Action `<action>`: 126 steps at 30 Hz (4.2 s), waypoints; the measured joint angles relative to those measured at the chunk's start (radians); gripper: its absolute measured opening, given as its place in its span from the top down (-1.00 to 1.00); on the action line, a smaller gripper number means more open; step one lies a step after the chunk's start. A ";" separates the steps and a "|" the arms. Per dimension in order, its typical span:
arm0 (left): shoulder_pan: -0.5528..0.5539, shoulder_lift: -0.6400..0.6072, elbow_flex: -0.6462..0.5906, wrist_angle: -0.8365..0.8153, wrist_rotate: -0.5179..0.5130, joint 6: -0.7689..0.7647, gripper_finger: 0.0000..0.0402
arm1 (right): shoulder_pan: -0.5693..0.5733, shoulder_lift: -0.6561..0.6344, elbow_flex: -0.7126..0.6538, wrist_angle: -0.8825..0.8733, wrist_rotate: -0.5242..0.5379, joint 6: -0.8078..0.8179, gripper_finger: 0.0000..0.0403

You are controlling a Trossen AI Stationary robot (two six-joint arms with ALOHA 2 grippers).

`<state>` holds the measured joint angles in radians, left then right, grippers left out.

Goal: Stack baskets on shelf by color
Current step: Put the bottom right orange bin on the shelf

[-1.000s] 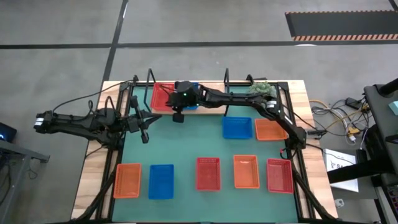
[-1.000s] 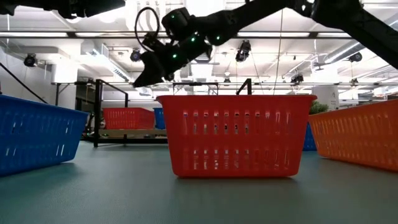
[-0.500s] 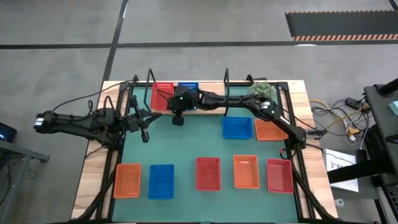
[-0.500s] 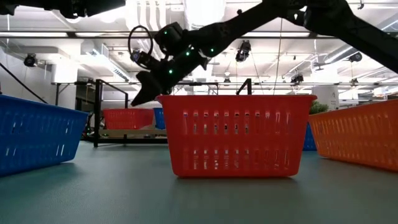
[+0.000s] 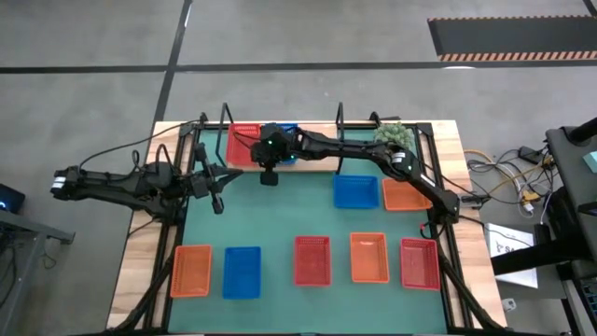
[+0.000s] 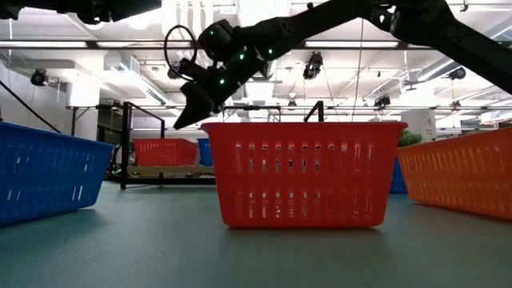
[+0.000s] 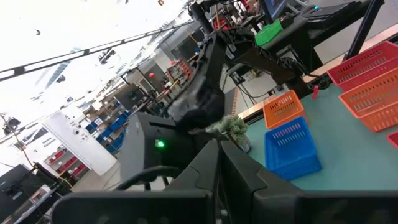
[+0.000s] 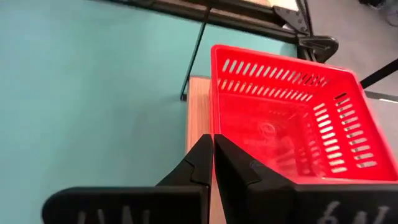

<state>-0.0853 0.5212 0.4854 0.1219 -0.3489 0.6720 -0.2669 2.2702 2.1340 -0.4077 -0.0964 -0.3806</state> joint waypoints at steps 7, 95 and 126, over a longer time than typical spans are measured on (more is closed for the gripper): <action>0.000 0.002 0.000 0.001 0.000 -0.001 1.00 | 0.017 -0.069 0.069 -0.308 0.004 -0.058 0.96; -0.051 0.355 0.013 0.401 0.209 -0.404 1.00 | 1.091 -0.615 -0.948 -0.427 0.335 1.080 0.27; -0.049 0.275 0.008 0.417 0.159 -0.264 1.00 | 0.952 -0.600 -0.516 -0.634 0.512 0.874 0.96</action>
<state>-0.1340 0.7963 0.4939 0.5390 -0.1898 0.4077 0.6853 1.6703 1.6176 -1.0421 0.4155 0.4934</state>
